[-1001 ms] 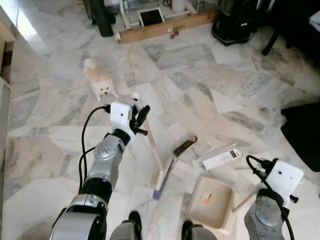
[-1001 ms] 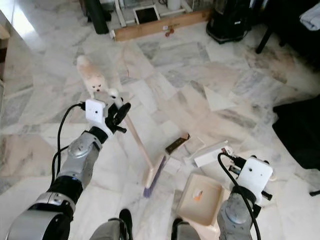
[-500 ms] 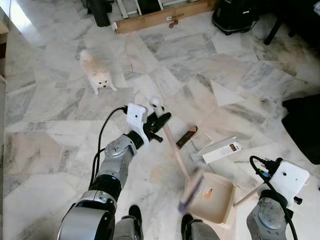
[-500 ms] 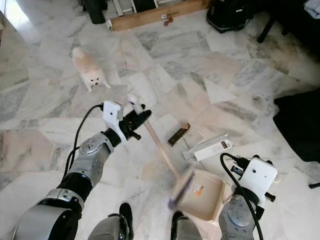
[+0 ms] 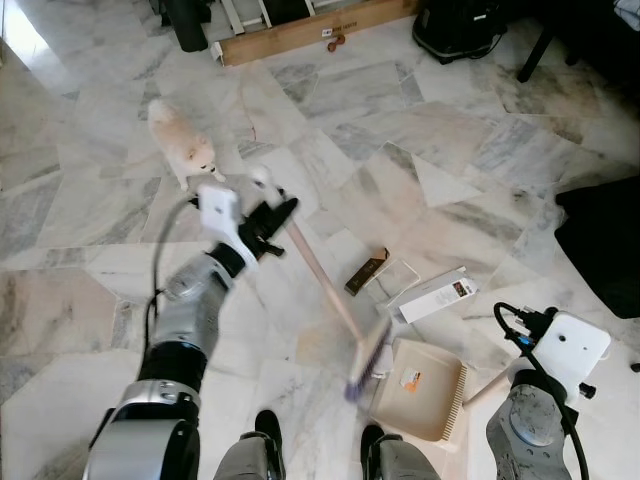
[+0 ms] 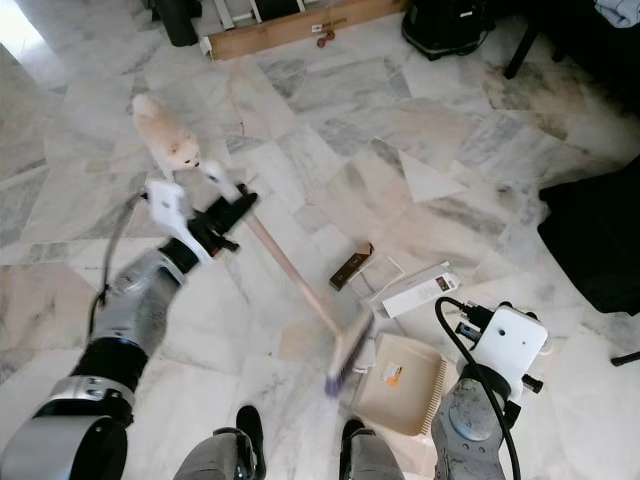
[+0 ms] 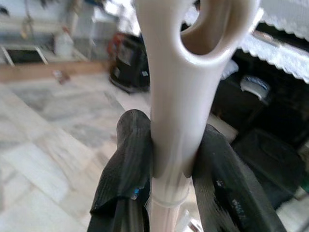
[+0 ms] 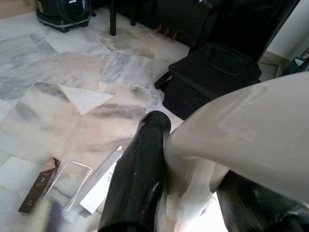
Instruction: Sweep floor
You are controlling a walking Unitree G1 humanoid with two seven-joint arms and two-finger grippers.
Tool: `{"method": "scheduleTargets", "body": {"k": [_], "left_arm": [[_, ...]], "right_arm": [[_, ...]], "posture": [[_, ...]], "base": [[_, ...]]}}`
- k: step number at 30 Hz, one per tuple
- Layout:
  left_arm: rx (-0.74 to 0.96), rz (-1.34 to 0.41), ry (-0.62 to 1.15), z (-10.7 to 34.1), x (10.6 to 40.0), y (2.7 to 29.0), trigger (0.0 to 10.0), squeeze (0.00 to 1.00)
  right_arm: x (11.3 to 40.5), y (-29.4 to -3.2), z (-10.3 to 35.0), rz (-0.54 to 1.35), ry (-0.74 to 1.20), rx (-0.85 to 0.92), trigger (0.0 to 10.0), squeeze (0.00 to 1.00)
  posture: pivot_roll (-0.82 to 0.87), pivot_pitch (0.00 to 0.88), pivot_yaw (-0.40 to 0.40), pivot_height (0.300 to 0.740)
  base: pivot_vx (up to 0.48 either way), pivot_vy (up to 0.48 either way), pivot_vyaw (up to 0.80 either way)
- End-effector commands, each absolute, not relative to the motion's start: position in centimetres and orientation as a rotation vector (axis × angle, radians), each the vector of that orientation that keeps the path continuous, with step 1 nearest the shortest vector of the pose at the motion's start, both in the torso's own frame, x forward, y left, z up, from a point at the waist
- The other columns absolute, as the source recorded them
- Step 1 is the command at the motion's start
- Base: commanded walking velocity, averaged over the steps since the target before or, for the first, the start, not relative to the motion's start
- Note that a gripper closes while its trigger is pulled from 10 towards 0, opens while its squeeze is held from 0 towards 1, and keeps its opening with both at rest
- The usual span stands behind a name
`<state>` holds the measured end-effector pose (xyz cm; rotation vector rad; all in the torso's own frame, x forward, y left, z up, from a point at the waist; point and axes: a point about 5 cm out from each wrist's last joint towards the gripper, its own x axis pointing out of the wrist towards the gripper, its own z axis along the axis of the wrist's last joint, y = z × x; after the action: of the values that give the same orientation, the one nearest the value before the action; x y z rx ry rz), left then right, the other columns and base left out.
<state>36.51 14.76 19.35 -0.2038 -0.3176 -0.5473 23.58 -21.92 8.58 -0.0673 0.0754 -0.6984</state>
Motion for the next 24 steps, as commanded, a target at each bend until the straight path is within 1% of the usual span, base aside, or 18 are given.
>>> {"method": "scheduleTargets", "body": {"k": [1,6,8,12,21,24], "left_arm": [[-0.235,-0.533,-0.329,19.4,36.1,15.5,10.0,0.00],[-0.191,-0.527,-0.310,19.0,35.7,15.8,10.0,0.00],[-0.116,-0.536,-0.286,18.4,35.5,15.8,10.0,0.00],[-0.043,-0.540,-0.261,17.8,35.4,15.8,10.0,0.00],[0.025,-0.380,-0.312,17.8,35.0,17.9,10.0,0.00],[0.061,-0.384,-0.293,17.3,34.7,18.1,10.0,0.00]], "right_arm": [[22.2,-21.8,5.2,-0.706,0.251,-0.097,10.0,0.00],[22.5,-21.6,5.2,-0.699,0.246,-0.092,10.0,0.00],[22.5,-21.7,5.3,-0.699,0.242,-0.089,10.0,0.00],[22.5,-21.7,5.2,-0.700,0.240,-0.090,10.0,0.00],[22.7,-21.7,5.2,-0.698,0.232,-0.086,10.0,0.00],[22.8,-21.7,5.2,-0.697,0.233,-0.085,10.0,0.00]], "posture": [[-0.07,0.323,0.064,0.740],[-0.07,0.320,0.064,0.740],[-0.07,0.309,0.066,0.740],[-0.07,0.301,0.066,0.740],[-0.07,0.295,0.068,0.740],[-0.06,0.297,0.067,0.740]], "base": [[0.000,0.000,0.00],[0.000,0.000,0.00],[0.000,0.000,0.00],[0.000,0.000,0.00],[0.000,0.000,0.00],[0.000,0.000,0.00]]}}
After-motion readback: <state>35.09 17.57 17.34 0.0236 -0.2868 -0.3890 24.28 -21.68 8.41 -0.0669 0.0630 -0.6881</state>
